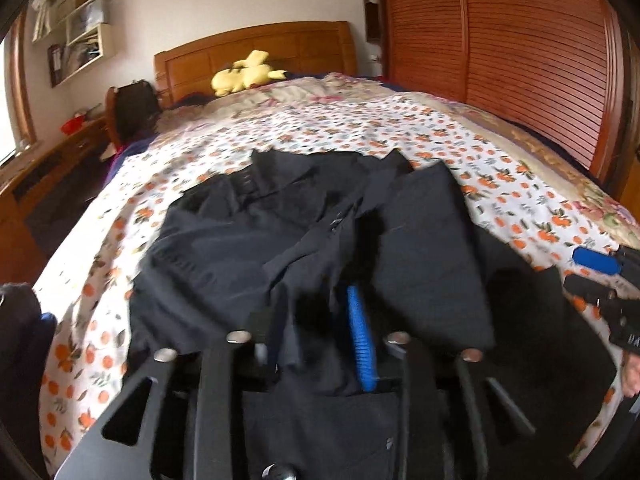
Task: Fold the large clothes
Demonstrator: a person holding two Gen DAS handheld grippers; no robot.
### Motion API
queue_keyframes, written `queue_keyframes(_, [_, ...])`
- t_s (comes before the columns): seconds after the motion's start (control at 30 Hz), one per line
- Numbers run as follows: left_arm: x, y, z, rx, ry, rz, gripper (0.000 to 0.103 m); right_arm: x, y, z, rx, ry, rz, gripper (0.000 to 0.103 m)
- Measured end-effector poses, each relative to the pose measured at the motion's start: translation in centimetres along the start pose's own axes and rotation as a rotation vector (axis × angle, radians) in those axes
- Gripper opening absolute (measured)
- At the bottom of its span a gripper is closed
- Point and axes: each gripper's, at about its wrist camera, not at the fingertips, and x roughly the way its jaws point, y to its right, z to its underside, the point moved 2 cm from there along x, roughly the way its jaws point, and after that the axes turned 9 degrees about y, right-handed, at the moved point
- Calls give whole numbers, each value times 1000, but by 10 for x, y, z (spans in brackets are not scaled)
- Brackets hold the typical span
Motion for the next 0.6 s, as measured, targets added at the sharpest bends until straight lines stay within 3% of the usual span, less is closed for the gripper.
queue_keyframes(0.13, [-7,-20,19,-23,-10,-19,43,12,-9,0,-19,-18,5,41])
queue_keyframes(0.4, [-13,-54,49,-19,-48,-91,43,20,-17,-3,-32,-20,8,41])
queue_keyframes(0.6, [-36,-64,62,-35,-32,-88,51,19,-22,-2,-43,-14,6,41])
